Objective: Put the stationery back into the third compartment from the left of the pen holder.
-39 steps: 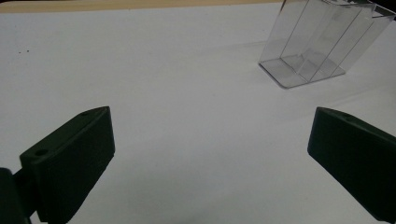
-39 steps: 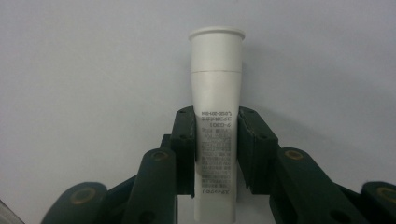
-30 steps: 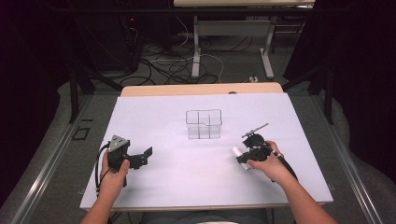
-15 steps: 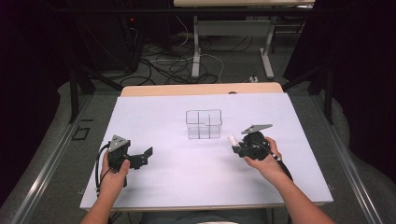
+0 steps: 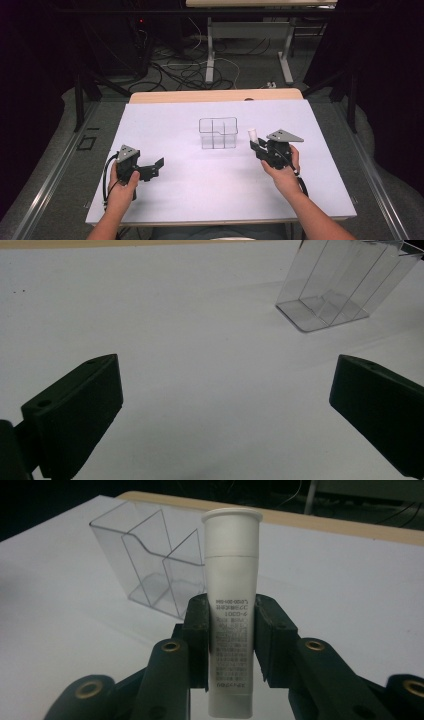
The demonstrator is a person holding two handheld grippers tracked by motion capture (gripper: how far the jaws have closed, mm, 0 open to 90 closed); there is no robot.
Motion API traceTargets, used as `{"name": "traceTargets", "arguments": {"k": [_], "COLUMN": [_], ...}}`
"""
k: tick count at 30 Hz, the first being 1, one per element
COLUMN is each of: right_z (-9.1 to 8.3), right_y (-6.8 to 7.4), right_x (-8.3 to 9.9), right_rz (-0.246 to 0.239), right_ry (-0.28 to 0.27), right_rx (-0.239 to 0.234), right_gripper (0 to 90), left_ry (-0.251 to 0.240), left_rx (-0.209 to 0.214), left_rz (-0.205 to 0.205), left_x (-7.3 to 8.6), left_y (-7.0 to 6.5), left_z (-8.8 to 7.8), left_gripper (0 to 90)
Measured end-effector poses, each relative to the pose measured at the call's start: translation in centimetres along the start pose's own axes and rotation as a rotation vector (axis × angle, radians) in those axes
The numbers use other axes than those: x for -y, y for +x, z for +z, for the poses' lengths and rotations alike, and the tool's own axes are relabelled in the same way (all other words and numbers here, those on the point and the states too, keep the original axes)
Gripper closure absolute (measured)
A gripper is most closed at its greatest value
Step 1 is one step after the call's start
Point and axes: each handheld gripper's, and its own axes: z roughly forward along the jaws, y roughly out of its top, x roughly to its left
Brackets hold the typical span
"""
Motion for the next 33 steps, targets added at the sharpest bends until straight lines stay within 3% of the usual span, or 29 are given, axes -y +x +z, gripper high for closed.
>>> {"name": "traceTargets", "arguments": {"k": [3, 11, 14, 18, 20, 24, 26, 30, 31, 33], "right_z": [-0.1, -0.1, -0.3, -0.6, -0.8, -0.9, -1.0, -1.0, -1.0, -1.0], "right_y": [0.1, 0.6, 0.8, 1.4, 1.8, 2.3, 2.6, 2.9, 2.9, 3.0], "right_x": [-0.1, -0.1, -0.2, -0.3, -0.4, -0.4, -0.4, -0.3, -0.3, -0.2], "right_rz": [-0.004, -0.007, -0.031, -0.046, -0.054, -0.079, -0.081, -0.1, -0.107, -0.109], "right_ry": [-0.02, -0.013, -0.018, -0.023, -0.027, -0.029, -0.03, -0.035, -0.035, -0.032], "right_rx": [0.005, -0.014, -0.016, -0.028, -0.034, -0.043, -0.048, -0.055, -0.057, -0.06], "right_gripper": [69.6, 69.6, 69.6, 69.6, 69.6, 69.6, 69.6, 69.6, 69.6, 69.6], "left_ry": [0.001, -0.004, -0.014, -0.022, -0.035, -0.04, -0.029, -0.036, -0.045, -0.044], "left_rx": [0.001, 0.007, 0.044, 0.09, 0.124, 0.149, 0.184, 0.213, 0.24, 0.251], "left_rz": [-0.001, -0.001, -0.027, -0.033, -0.032, -0.013, -0.024, 0.0, 0.005, 0.001], "left_x": [0.0, -0.1, -0.3, -0.6, -1.0, -1.6, -2.2, -2.9, -3.5, -3.7], "left_y": [0.0, 0.0, -0.5, -1.2, -2.3, -3.6, -5.0, -6.6, -7.5, -7.9], "left_z": [0.0, 0.0, 0.0, -0.1, -0.1, 0.1, 0.3, 0.6, 0.9, 1.1], "left_gripper": [0.7, 0.7, 0.5, 0.2, 0.2, 0.2, 0.2, 0.2, 0.4, 1.7]}}
